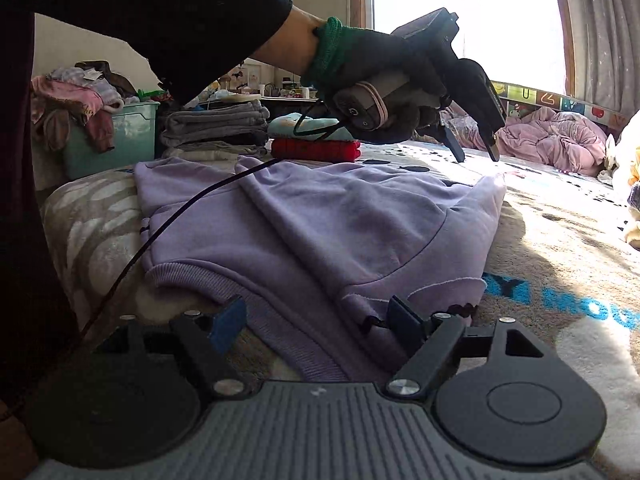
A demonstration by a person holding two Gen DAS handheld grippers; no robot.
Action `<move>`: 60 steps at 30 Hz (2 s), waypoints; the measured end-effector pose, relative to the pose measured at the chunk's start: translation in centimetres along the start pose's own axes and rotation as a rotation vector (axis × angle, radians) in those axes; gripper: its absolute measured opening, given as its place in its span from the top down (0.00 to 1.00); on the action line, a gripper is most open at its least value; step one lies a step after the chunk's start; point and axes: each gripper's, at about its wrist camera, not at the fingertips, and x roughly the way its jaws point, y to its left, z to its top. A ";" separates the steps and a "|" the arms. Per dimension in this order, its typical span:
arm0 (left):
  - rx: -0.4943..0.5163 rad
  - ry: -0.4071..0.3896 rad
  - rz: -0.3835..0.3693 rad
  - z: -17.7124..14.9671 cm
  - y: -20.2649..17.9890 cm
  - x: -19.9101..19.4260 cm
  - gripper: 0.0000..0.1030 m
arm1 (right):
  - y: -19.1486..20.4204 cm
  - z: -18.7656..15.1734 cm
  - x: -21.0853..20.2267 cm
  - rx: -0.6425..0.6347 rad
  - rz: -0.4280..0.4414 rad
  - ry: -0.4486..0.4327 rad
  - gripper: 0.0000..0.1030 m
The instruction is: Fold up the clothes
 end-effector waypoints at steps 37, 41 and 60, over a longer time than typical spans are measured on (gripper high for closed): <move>-0.114 -0.035 0.160 -0.5 3.9 3.9 0.80 | -1.5 0.1 -0.5 0.044 0.082 0.001 0.24; -0.101 -0.080 0.193 -0.1 3.1 2.2 0.76 | -1.3 0.1 -0.4 0.028 0.073 0.007 0.24; 0.243 0.018 0.173 -1.2 -0.6 5.6 0.76 | -1.7 0.2 -0.1 0.041 0.105 0.023 0.23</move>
